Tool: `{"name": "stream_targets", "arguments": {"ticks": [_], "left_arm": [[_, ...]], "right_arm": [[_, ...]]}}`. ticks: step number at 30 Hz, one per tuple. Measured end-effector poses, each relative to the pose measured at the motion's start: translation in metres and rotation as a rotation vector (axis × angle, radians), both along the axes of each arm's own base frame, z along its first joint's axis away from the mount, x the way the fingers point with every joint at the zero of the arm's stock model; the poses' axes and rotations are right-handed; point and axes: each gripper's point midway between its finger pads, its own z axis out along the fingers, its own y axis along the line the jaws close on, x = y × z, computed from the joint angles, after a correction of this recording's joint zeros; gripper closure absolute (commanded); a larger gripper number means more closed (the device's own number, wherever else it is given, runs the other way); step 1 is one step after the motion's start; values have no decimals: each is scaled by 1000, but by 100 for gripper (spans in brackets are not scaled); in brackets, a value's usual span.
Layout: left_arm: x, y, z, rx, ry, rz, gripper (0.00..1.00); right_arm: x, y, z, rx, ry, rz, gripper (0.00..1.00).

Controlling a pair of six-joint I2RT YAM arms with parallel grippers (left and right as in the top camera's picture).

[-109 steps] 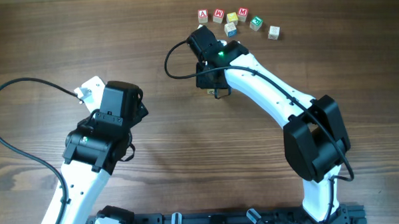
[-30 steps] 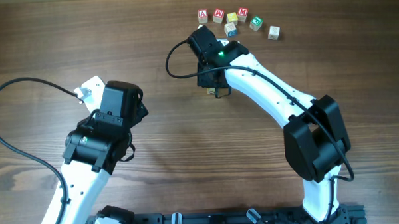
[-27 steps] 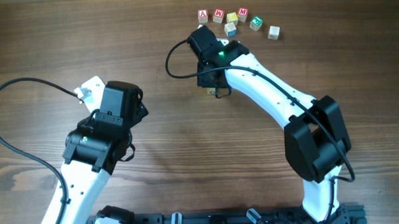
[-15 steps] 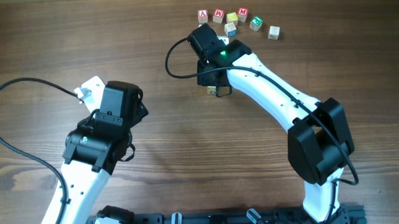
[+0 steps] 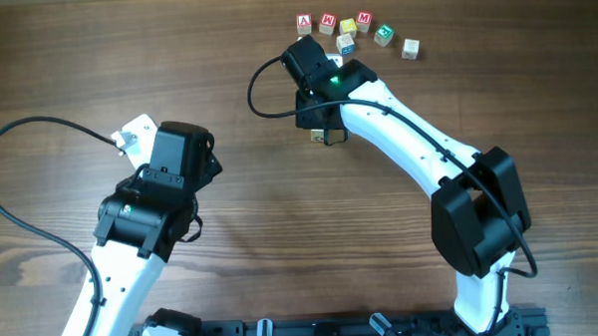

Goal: Form a tower

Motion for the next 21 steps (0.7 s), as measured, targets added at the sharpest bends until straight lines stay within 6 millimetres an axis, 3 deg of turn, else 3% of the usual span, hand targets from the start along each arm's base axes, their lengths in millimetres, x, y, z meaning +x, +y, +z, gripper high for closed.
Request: {"name": "stream_targets", "arguments": {"ticks": [21], "left_arm": [[0, 0, 0, 0, 0, 0, 0]], "right_arm": [[4, 2, 1, 10, -16, -1, 88]]}}
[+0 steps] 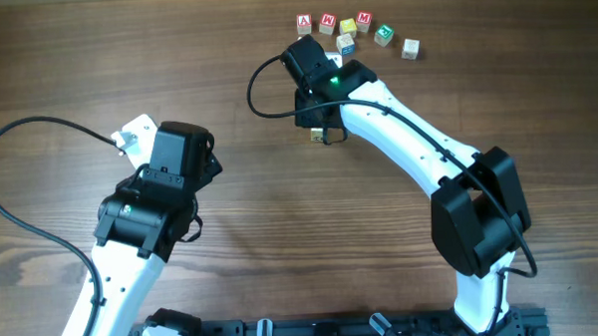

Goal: Form a tower

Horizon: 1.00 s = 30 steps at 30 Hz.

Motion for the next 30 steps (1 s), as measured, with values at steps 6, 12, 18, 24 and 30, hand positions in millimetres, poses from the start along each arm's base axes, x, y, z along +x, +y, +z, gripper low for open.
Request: {"name": "stream_targets", "arguments": {"ticks": [6, 12, 18, 24, 30], "left_arm": [[0, 0, 0, 0, 0, 0, 0], [0, 0, 0, 0, 0, 0, 0], [0, 0, 0, 0, 0, 0, 0], [0, 0, 0, 0, 0, 0, 0], [0, 0, 0, 0, 0, 0, 0]], "right_arm": [[-1, 0, 0, -2, 3, 0, 88], [-3, -2, -1, -9, 13, -1, 88], [-3, -2, -2, -9, 15, -1, 88], [-5, -3, -3, -12, 20, -1, 87], [-4, -2, -6, -8, 14, -1, 87]]}}
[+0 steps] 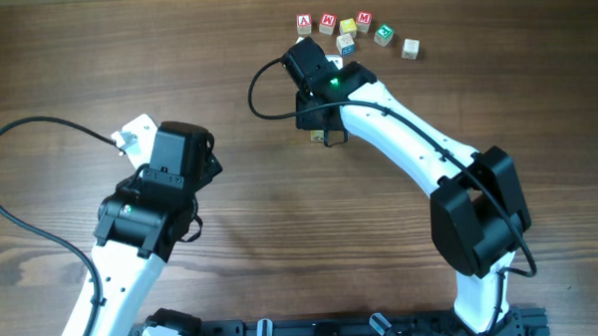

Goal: Form a tower

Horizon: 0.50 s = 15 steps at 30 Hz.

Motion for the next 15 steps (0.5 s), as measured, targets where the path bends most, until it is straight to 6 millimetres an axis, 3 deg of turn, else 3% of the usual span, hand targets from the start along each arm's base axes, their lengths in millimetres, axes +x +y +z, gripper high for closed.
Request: {"name": "stream_targets", "arguments": {"ticks": [15], "left_arm": [[0, 0, 0, 0, 0, 0, 0]], "right_arm": [[-2, -1, -4, -2, 5, -3, 87]]}}
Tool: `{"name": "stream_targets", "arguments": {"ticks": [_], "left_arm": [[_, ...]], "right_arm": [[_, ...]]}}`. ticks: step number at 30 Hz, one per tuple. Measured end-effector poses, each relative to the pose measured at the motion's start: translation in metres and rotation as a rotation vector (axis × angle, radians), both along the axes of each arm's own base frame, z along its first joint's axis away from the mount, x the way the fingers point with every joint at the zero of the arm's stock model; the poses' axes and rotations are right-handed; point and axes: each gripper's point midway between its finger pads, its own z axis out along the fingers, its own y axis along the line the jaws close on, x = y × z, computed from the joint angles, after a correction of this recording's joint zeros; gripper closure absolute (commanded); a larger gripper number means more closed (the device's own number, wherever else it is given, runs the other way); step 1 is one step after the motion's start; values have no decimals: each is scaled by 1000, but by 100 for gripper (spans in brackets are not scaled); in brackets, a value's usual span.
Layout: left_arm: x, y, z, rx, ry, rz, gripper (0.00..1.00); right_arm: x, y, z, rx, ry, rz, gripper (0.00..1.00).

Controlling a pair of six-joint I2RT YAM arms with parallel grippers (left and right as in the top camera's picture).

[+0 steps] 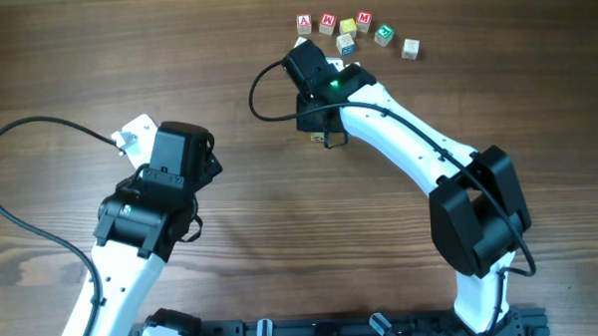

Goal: Form a tower

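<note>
Several lettered wooden blocks lie in a loose row at the far edge: a red A block, a red W block, a yellow block, a red M block, a green block and a plain block. A blue block peeks out beside the right wrist. My right gripper points down at the table below that row, with a small tan block showing at its fingers. The wrist body hides the jaws. My left gripper rests at mid left, its fingers hidden.
The bare wooden table spreads between the two arms. A black cable loops off the right wrist to the left. The arms' base rail runs along the near edge.
The right wrist and the tan block under it sit within a few pixels of where they were. The left arm has not moved.
At every earlier moment my right gripper stood over the same spot below the block row with the tan block at its fingers, shifting only slightly. The block row and the left arm stayed the same throughout.
</note>
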Motion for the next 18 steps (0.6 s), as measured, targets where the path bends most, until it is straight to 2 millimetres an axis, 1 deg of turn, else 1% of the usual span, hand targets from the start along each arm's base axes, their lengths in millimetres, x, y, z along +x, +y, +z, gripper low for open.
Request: {"name": "stream_targets", "arguments": {"ticks": [18], "left_arm": [[0, 0, 0, 0, 0, 0, 0]], "right_arm": [[-2, 2, -1, 13, 13, 6, 87]]}}
